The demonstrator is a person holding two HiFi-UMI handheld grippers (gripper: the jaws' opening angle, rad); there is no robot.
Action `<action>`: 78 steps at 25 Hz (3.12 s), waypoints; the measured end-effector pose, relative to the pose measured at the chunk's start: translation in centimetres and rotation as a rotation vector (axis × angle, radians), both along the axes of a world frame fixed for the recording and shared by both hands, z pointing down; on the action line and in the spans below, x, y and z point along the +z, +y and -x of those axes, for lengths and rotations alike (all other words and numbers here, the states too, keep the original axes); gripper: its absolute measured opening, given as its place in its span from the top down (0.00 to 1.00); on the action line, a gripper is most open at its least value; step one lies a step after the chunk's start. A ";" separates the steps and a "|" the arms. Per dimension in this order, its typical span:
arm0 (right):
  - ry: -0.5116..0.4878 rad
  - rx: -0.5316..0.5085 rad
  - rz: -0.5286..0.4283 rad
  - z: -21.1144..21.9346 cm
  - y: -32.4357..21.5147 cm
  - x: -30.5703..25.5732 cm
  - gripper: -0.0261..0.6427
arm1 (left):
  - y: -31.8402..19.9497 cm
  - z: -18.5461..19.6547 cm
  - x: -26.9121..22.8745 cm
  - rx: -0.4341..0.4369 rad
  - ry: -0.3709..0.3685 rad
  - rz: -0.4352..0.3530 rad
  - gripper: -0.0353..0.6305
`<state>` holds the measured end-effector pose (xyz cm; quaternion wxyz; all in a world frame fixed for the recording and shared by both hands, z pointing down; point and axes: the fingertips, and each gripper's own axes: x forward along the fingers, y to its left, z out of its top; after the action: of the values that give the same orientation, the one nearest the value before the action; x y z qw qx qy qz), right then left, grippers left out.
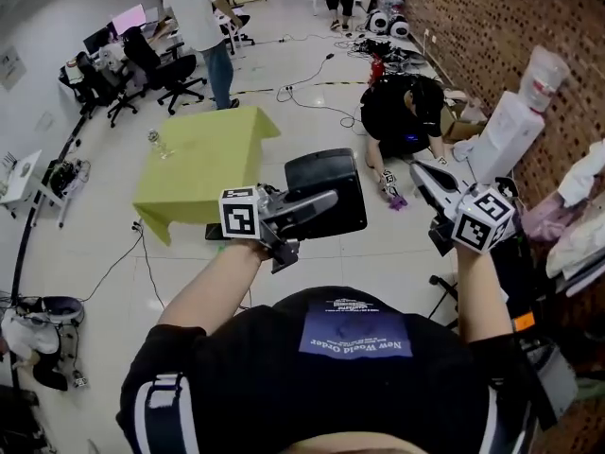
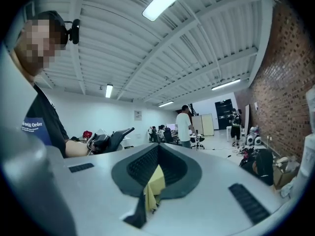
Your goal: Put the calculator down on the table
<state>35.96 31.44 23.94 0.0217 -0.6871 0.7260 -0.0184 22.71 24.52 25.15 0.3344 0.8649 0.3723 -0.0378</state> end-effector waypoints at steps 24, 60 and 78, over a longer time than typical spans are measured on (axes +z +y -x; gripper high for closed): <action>-0.071 0.058 -0.005 -13.0 -33.5 0.7 0.98 | -32.9 -13.9 0.1 0.083 -0.024 0.015 0.75; -0.015 -0.660 0.041 -18.5 -70.0 2.7 0.98 | -60.8 -18.7 2.2 -0.676 -0.039 0.070 0.75; 0.008 -0.781 0.131 -5.3 -92.5 3.4 0.98 | -87.9 -4.2 4.5 -0.882 -0.164 0.026 0.75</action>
<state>41.31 -61.06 27.31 -0.0336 -0.3591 0.9301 -0.0691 26.95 -63.41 29.69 0.3255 0.9369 -0.0603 -0.1128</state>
